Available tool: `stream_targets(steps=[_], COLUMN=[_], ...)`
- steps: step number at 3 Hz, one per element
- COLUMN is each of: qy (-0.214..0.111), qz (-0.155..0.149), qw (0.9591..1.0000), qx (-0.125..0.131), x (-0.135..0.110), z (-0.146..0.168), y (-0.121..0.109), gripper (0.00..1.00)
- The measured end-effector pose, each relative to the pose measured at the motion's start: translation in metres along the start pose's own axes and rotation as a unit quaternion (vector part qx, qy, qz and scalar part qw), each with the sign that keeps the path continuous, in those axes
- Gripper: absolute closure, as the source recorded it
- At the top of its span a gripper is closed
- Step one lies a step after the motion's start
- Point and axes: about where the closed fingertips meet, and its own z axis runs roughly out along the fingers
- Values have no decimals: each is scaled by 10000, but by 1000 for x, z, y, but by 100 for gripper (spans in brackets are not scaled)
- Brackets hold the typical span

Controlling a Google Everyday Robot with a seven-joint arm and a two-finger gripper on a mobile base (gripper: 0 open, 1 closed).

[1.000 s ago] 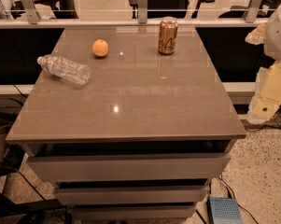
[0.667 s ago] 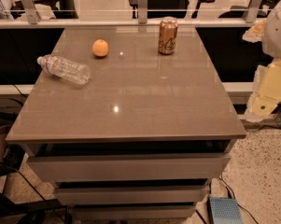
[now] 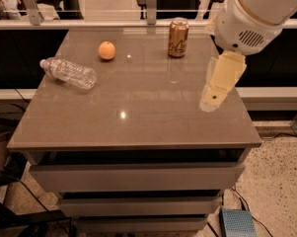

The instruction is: Place water bottle upright

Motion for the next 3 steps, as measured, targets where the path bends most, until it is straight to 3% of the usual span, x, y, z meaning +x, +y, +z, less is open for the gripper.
stream_targets(steps=[1,2,3], qy=[-242,-243,-303], qz=[13,12,-160], qw=[9997,9997,9994], qx=[4,5,-8], x=[-57,-57,-75], z=[27,27,33], y=[-12,-12,-11], gripper=[0,0,0])
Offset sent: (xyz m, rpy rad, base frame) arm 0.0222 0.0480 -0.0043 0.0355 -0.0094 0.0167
